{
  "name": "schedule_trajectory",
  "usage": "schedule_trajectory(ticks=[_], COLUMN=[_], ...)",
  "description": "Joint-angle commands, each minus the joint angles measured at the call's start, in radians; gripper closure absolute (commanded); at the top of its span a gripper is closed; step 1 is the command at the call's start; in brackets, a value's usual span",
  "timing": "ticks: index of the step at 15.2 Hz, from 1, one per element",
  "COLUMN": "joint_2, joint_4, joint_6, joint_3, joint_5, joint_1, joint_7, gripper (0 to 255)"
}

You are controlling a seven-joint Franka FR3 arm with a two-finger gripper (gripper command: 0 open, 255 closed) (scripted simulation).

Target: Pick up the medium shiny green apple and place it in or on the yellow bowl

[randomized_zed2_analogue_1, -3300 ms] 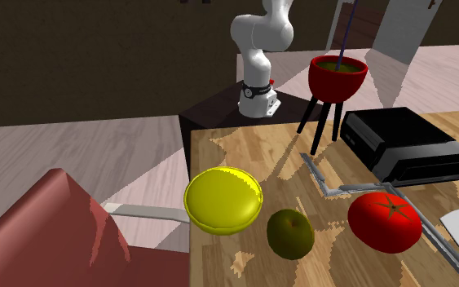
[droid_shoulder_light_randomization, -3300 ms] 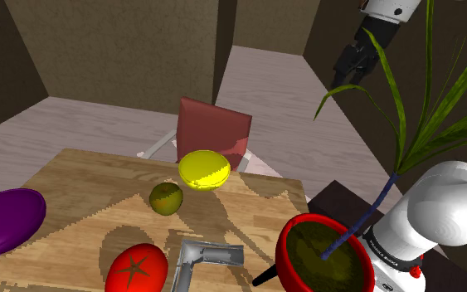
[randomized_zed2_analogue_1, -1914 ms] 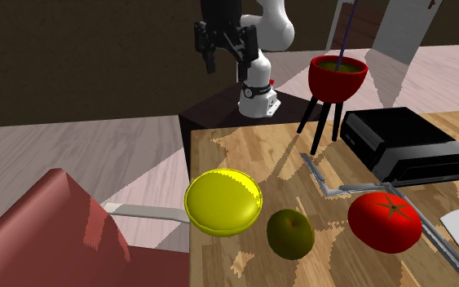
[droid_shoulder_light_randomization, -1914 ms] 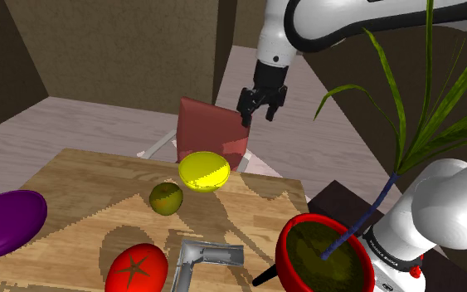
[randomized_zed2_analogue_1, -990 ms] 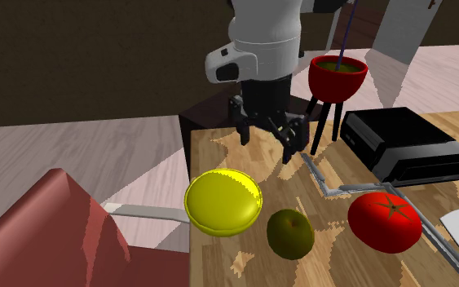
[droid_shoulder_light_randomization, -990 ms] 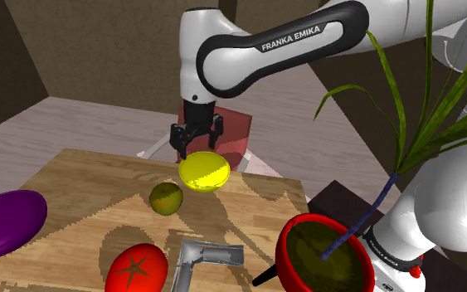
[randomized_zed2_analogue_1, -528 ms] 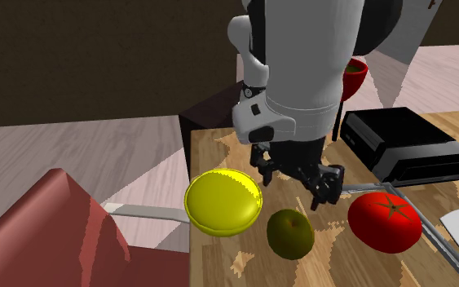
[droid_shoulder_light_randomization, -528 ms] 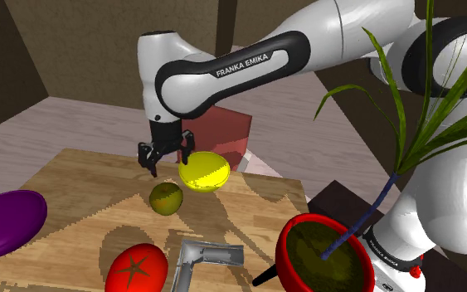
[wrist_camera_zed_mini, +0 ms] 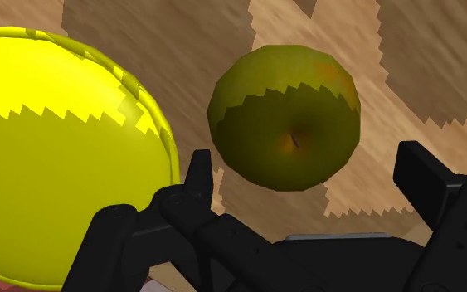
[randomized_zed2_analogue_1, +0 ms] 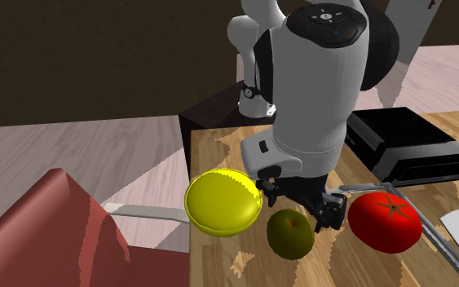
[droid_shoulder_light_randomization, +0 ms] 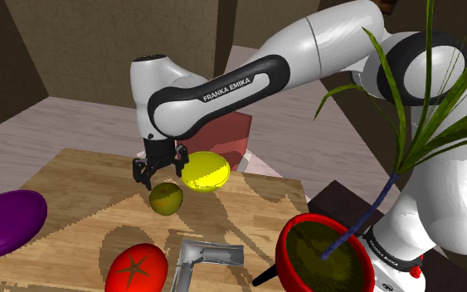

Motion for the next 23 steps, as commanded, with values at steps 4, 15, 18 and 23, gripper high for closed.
schedule_trajectory(ticks=[4, 15, 18, 23], joint_2=[0.01, 0.01, 0.01, -0.02], joint_4=[-0.006, -0.006, -0.006, 0.017], joint_6=[0.016, 0.016, 0.016, -0.036], joint_3=[-0.002, -0.002, -0.002, 0.005], joint_5=[-0.003, -0.003, -0.003, 0.007], joint_1=[0.003, 0.003, 0.003, -0.001], joint_7=[0.002, 0.002, 0.002, 0.0], gripper=[0, 255, 255, 255])
